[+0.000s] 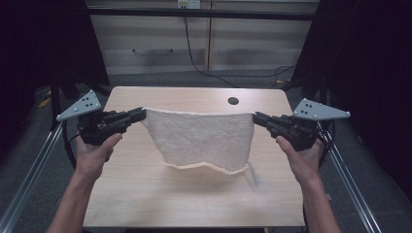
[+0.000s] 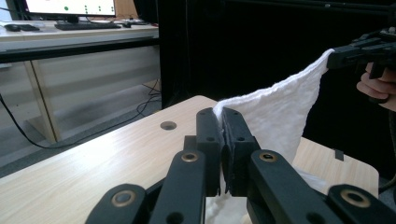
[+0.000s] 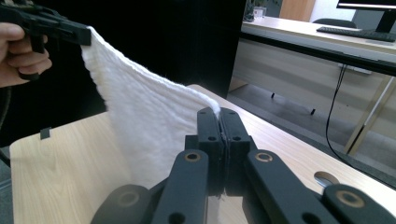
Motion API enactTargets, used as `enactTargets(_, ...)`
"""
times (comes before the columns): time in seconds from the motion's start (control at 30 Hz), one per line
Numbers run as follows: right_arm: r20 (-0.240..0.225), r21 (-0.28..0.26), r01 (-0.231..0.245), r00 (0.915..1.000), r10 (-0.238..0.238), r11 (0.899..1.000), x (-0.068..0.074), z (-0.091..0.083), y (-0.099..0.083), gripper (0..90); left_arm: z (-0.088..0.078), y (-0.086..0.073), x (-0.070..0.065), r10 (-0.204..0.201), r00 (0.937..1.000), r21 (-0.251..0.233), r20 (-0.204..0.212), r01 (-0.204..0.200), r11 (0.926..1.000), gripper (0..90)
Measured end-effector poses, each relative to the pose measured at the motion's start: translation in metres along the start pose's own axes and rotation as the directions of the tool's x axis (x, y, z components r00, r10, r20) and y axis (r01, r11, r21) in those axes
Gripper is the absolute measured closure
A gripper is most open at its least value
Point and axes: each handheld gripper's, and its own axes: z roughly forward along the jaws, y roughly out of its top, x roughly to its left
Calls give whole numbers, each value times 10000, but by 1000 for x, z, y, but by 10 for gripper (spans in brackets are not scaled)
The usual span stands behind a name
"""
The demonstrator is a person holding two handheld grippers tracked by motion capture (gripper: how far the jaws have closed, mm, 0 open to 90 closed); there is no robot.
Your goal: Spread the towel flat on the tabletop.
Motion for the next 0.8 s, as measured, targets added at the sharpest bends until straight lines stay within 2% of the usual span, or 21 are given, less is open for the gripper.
enactTargets(0.1,-30,182,-127,9999,127,9998,-6,4,0,891,6,3,4,-1,10000,185,-88,3,9998,869)
enactTargets(0.23,24,347,-385,9993,384,9987,-23,17,3,891,21,10,19,-199,9996,479,-210,209,9986,869)
enactTargets(0.33,96,429,-502,9987,499,9978,-38,30,9,891,38,16,37,-305,9986,714,-437,335,9969,868)
enactTargets(0.37,104,402,-537,9985,533,9977,-47,40,14,891,44,18,44,-330,9975,727,-619,374,9967,869)
enactTargets(0.4,104,402,-537,9985,533,9977,-47,40,14,891,48,19,48,-279,9966,790,-776,341,9963,869)
enactTargets(0.47,220,473,-541,9983,531,9974,-55,52,18,891,60,22,61,-447,9953,724,-857,509,9961,869)
enactTargets(0.63,408,671,-628,9974,602,9958,-79,82,25,891,76,33,78,-250,9923,571,-1213,321,9979,868)
enactTargets(0.7,447,325,-856,9954,841,9958,-93,93,26,891,78,35,80,-64,9913,511,-1318,132,9986,868)
enactTargets(0.73,368,89,-957,9948,953,9954,-97,96,25,891,78,36,81,-56,9920,448,-1259,113,9989,869)
enactTargets(0.8,330,-21,-1004,9944,1004,9949,-97,97,23,891,77,34,80,125,9927,563,-1203,-58,9984,868)
